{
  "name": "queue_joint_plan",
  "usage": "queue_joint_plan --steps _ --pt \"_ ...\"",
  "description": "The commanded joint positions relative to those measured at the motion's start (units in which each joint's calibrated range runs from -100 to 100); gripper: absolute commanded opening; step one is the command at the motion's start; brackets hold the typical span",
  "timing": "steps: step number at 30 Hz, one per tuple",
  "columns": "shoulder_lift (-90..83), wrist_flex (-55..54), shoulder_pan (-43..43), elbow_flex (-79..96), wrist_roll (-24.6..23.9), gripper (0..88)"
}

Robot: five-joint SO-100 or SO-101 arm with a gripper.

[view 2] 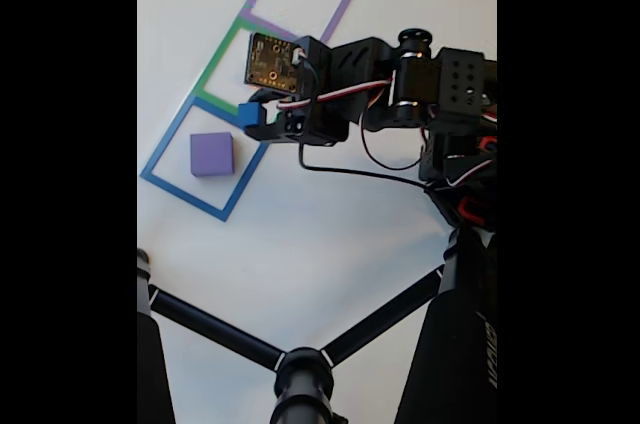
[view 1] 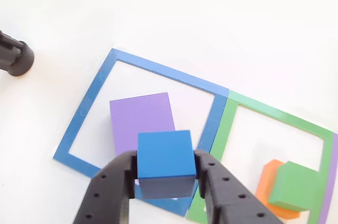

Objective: Tower of hanoi

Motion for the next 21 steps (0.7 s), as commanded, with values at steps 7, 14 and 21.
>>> queue_joint_plan --steps 7,14,21 --pt "17.3 -45.7 0.0 15.8 0.5 2.5" --pt "31.6 -62.0 -1.4 15.8 0.5 2.5" --pt "41.9 -71.3 -2.9 13.7 0.5 2.6"
